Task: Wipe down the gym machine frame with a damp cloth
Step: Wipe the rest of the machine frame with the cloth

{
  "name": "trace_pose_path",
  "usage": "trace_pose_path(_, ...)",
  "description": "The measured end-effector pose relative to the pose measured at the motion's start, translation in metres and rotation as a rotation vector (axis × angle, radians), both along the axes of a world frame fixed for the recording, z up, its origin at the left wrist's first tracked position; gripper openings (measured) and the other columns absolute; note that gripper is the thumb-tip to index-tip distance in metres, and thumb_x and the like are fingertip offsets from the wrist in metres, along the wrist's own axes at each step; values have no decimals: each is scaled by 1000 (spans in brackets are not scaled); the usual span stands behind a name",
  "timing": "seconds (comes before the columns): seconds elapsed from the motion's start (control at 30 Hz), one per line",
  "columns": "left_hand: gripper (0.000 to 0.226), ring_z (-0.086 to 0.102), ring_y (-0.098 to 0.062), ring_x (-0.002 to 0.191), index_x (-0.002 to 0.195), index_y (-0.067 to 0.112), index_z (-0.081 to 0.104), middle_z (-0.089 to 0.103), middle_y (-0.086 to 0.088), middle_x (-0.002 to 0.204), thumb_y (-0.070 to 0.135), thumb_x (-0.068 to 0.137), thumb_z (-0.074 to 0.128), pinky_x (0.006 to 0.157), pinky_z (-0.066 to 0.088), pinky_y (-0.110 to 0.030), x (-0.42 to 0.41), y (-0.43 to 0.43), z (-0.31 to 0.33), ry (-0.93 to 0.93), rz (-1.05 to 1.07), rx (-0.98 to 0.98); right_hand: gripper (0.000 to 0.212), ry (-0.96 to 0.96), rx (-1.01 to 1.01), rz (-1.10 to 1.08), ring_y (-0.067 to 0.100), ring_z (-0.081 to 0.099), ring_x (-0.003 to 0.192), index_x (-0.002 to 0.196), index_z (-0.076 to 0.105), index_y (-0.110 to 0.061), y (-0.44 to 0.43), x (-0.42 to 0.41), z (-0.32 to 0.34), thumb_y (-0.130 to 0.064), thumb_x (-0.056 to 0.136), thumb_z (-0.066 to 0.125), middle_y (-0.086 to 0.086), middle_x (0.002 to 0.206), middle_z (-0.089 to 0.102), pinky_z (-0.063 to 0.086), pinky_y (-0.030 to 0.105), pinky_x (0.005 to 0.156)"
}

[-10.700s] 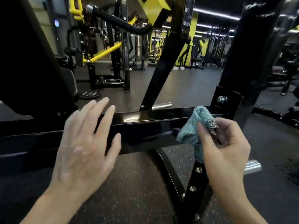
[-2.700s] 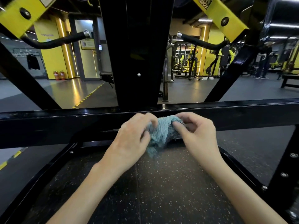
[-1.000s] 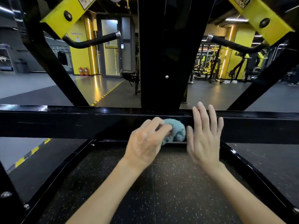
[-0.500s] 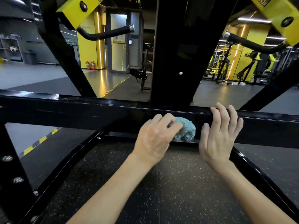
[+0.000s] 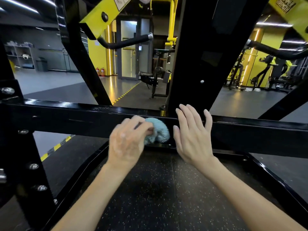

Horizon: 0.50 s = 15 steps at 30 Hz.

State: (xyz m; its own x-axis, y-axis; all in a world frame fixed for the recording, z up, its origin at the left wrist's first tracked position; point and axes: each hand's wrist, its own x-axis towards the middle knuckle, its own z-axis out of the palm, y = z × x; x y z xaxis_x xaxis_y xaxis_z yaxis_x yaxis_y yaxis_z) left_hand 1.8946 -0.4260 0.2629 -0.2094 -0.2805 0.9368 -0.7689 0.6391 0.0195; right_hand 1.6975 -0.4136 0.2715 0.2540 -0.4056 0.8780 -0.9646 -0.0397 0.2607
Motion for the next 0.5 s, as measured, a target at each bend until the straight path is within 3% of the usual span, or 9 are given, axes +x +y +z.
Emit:
trace_pose_path(0.1, 23, 56, -21, 69, 88, 9, 71, 64, -4, 87, -2, 72, 84, 55, 52, -36, 10, -1, -3, 66, 6, -9, 46, -9, -49, -22, 29, 44, 134, 133, 53, -2, -5, 1, -6, -30, 102, 33, 14, 141, 52, 26, 49, 111)
trace_pose_path(0.27, 32, 50, -18, 65, 87, 15, 69, 62, 1, 88, -6, 69, 84, 53, 46, -35, -26, 2, -2, -45, -70, -15, 46, -23, -125, 68, 31, 51, 124, 126, 58, -1, -10, 0, -9, -24, 100, 28, 14, 131, 59, 30, 45, 107)
trace_pose_path(0.5, 29, 54, -23, 65, 87, 11, 71, 65, -3, 88, -7, 68, 85, 52, 48, -39, 53, -11, -5, 21, 57, -23, 40, -39, -189, 71, 30, 56, 119, 121, 61, -1, -15, 1, -11, -25, 101, 37, 13, 125, 62, 34, 46, 106)
